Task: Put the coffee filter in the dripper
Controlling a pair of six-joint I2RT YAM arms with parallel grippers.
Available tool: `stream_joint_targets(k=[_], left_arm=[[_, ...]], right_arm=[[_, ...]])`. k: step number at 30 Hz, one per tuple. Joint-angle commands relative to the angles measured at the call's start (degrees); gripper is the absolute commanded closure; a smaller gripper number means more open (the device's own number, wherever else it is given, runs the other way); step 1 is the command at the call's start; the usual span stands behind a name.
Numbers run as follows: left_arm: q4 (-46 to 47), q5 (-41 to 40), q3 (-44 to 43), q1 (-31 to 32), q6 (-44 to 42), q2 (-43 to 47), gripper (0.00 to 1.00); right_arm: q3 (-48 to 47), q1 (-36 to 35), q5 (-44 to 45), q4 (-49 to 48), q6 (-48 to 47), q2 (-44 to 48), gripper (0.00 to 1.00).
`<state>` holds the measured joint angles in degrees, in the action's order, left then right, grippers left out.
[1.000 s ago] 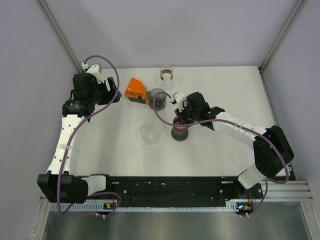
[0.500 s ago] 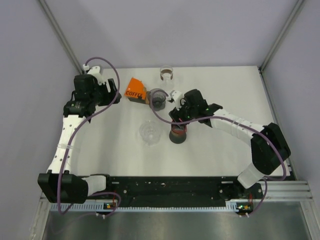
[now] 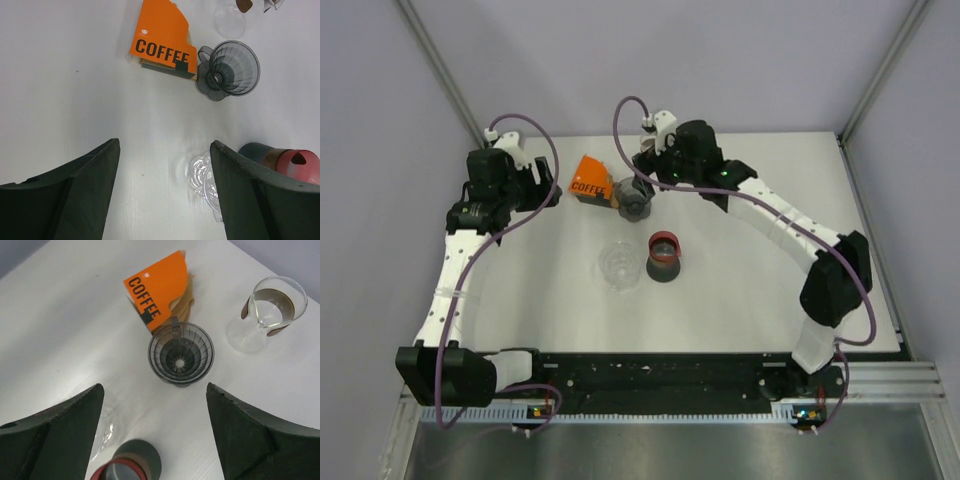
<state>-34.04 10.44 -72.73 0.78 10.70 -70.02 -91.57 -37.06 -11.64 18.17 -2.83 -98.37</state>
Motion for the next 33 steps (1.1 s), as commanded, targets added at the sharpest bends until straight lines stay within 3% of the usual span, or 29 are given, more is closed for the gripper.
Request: stream_joint_targets(k=[1,6,13,16,27,33], left_arm=[[2.4,-0.4,0.0,-0.4,-0.5,0.4,0.22],[2.5,-0.3,0.3,-0.4,-0.3,0.7,0.22],[3.0,0.1,1.2,-0.3,-0.2,0.2,0.22],[3.1,0.3,1.3,-0.4,-0.2,0.3,0.23],[3.2,0.2,1.7,-0.3,-0.2,0.5,0.23],[3.6,0.9,1.8,-0.3,-0.3,0.1,0.23]], right_arm=[[-8.9,0.0,8.6,1.5,9.1,-10.0,0.19],[-19.2,0.0,20.6,7.1,12.5,-20.6,0.28],[-25.5,0.4,23.8,9.0,15.8,-29.7,0.33],[-27.3,1.0,22.9,9.4,17.4,-33.1,0.39],[-28.2,3.2,16.7,9.6,23.7,-35.0,0.97],[-24.4,4.4,12.4,9.6,26.0,-27.7,1.0]])
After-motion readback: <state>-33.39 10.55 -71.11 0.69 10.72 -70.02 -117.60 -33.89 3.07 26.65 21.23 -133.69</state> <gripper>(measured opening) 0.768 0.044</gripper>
